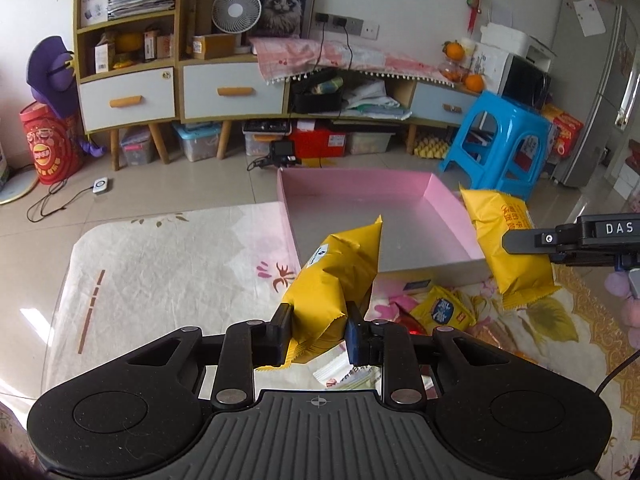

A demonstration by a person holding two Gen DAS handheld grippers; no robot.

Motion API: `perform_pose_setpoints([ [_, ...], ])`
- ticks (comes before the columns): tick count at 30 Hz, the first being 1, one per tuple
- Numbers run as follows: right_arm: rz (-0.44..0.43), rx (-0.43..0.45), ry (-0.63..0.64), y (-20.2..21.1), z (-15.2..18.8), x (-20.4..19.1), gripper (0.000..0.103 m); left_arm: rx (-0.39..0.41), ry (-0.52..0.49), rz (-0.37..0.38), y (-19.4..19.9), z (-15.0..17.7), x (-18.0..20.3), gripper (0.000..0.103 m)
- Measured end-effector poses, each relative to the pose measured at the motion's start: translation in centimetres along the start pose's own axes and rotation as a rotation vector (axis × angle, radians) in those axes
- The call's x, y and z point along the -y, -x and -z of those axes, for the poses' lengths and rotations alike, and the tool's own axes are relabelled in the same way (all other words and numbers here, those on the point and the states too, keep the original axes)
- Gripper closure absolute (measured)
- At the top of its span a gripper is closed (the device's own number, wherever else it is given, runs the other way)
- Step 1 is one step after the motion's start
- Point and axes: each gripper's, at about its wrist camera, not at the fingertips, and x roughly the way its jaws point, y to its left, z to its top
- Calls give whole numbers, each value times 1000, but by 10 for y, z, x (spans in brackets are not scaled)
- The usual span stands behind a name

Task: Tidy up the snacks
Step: 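Carry both yellow packs over the pink box with both tools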

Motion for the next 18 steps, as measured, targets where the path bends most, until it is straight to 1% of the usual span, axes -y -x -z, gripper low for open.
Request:
perform_pose_setpoints([
  [6, 2, 18, -14, 0, -6, 4, 71, 52, 18, 0, 3, -6, 6, 79],
  [9, 13, 25, -19, -3, -9, 7, 71, 69, 9, 2, -1, -12, 12, 79],
  [14, 32, 41, -29, -7, -19, 14, 71, 56, -15, 17, -19, -24, 21, 79],
  [18, 62, 54, -37, -12, -27, 24, 71, 31, -21, 13, -47, -38, 27, 79],
])
